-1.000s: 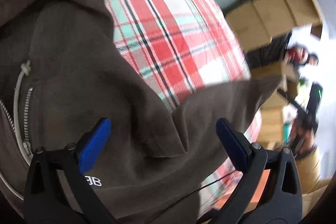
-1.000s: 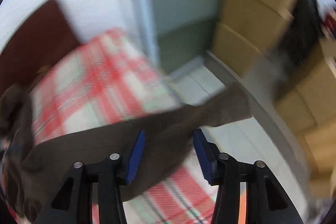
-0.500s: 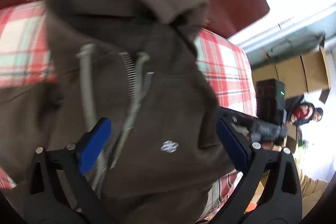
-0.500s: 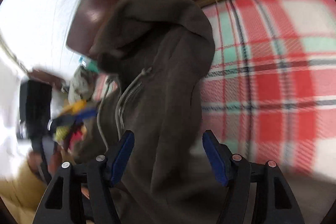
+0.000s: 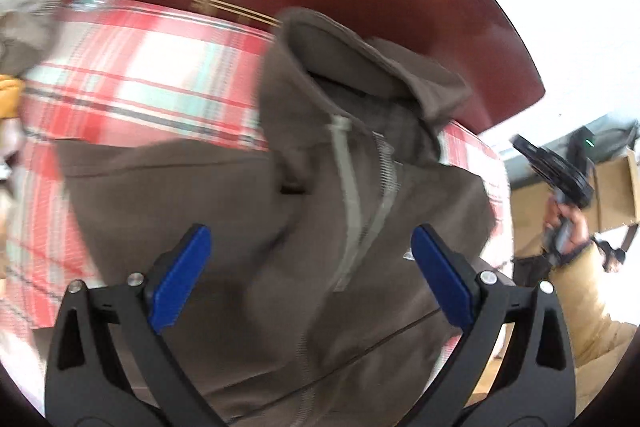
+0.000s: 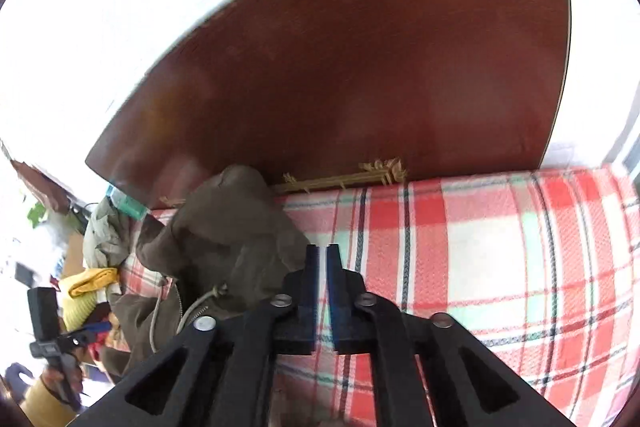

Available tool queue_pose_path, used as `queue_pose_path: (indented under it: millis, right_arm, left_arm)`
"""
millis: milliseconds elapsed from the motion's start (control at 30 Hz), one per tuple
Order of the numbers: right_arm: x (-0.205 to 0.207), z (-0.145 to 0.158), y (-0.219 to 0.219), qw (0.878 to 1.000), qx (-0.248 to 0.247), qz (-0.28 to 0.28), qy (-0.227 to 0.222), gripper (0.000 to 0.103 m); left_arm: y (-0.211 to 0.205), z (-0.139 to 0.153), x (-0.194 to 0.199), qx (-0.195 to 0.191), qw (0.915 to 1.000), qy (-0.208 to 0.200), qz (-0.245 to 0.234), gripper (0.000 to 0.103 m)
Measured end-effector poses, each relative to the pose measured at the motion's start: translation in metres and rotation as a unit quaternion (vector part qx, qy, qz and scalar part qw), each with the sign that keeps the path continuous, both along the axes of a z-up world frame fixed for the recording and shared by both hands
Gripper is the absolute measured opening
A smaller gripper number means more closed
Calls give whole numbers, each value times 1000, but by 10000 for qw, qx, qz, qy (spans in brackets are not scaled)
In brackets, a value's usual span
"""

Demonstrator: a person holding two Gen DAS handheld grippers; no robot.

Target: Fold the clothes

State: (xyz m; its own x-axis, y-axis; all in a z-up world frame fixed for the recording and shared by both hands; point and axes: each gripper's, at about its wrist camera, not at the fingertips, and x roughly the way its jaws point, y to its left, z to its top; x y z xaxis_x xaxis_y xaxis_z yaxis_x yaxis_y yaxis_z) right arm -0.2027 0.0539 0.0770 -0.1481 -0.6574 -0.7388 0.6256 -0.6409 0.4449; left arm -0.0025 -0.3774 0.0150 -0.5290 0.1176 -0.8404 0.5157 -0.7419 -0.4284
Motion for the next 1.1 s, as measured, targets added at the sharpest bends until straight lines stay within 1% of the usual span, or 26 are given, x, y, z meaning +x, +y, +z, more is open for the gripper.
queue_pose_path:
  millis: [33,67,100,167,233,333,400,467,533,600,700,833,933,967,1000,1033,1067,1100]
  right_arm:
    - [12,1,-7,9995,-112,248,-130,31]
    - [25,-1,-17,9982,-174,500,-264,53]
    - [42,-3,-30,9961,-171,817,-285,58]
    - [78,-7,-63,9887,-38,1487,-179,60]
    - [115,-15,-104,9769,171,2130,-56,63]
    - [170,-25,-163,9521,313,3043,42,65]
    - [199,-26,-196,9357,322,3510,113,70]
    - [224,-24,-235,9225,338,3838,218,73]
    - [241,-26,-274,9126,381,4067,140,75]
    - [257,-30,-309,9012,413,4315,47,77]
    - [285,-39,-351,8783,557,4748,44,80]
    - [328,-63,-398,8500,1063,5155,214,80]
    - [349,-79,-417,8271,1453,5423,263,80]
    - [354,-84,-422,8192,1569,5511,262,79]
    - [353,-80,-422,8202,1542,5503,241,67]
    - [348,-71,-419,8266,1428,5439,209,51]
    - [343,-62,-416,8329,1314,5373,176,11]
    - [338,-53,-413,8389,1200,5307,144,10]
  left_arm:
    - [-9,-1,8,-49,9999,-50,123,100]
    - [-19,-1,16,-97,9996,-101,254,100]
    - [-28,-2,23,-129,9992,-136,365,100]
    - [-47,-5,38,-185,9981,-192,556,100]
    - [-58,-12,47,-159,9975,-323,605,100]
    - [-67,-29,58,-155,9969,-548,550,100]
    - [-69,-46,72,68,9967,-669,464,100]
    - [-71,-63,88,394,9955,-749,428,100]
    - [-71,-81,110,791,9924,-863,387,100]
    - [-67,-91,128,1057,9898,-917,273,100]
    - [-59,-101,155,1547,9852,-737,89,101]
    - [-43,-113,173,1878,9792,-714,-276,101]
    - [-31,-119,178,2056,9749,-672,-520,101]
    - [-26,-121,179,2121,9733,-653,-586,101]
    - [-22,-122,180,2168,9721,-618,-648,101]
    - [-18,-122,181,2209,9710,-578,-710,101]
    - [-15,-123,182,2263,9699,-516,-742,101]
    - [-13,-123,183,2310,9688,-469,-766,101]
